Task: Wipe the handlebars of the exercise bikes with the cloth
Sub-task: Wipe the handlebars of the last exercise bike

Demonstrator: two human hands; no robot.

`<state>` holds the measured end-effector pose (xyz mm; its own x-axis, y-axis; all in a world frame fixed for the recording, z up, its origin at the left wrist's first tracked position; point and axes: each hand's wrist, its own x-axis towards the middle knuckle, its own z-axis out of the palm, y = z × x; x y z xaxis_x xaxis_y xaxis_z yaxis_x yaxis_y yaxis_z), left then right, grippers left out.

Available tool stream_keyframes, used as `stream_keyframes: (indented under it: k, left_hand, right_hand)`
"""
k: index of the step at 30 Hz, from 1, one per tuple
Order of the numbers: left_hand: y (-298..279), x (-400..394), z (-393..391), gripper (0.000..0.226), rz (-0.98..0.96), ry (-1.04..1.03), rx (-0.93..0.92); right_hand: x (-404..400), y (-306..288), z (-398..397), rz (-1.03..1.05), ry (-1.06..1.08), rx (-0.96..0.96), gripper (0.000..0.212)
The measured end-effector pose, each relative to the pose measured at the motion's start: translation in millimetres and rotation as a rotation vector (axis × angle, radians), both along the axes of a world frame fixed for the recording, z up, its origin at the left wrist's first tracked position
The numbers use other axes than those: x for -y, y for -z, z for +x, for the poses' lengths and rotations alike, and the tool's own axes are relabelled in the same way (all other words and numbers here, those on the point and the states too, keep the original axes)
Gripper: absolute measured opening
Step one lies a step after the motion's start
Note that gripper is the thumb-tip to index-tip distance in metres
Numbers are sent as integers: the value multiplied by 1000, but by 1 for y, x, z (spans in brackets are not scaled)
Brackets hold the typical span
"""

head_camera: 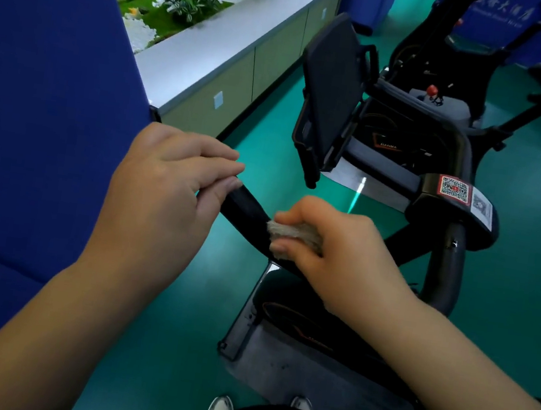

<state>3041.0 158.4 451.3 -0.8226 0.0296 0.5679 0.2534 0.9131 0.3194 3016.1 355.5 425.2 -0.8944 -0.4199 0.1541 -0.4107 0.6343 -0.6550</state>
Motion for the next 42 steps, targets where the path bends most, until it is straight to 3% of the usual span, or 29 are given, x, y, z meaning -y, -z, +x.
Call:
stream_keyframes:
  k: [7,12,20,26,30,33,40,42]
  left_hand:
    - [3,-2,2,20,-37,-3,1]
    - [11,-11,8,24,-98,-7,8]
    - [15,-23,20,27,-124,-60,110]
    - [21,-36,32,26,-131,-96,155]
    - [24,-39,33,24,-122,-107,143]
    - [26,-43,33,24,-102,-125,145]
    - [29,-52,33,20,-87,-162,117]
    - [30,-54,33,22,-89,-174,120]
  right_hand:
    - [-42,-2,5,35,6,76,18]
    - [-6,-3,-11,-19,-9,105,13]
    - [-51,-17,-10,178,-54,292,5]
    - [2,-5,-44,30,-163,299,11]
    - [-19,-3,-47,88,-242,347,15]
    - [-40,-1,-45,104,-257,457,17]
    - [-8,4,-55,-170,-281,673,21]
    - [-25,0,-55,-110,-308,679,17]
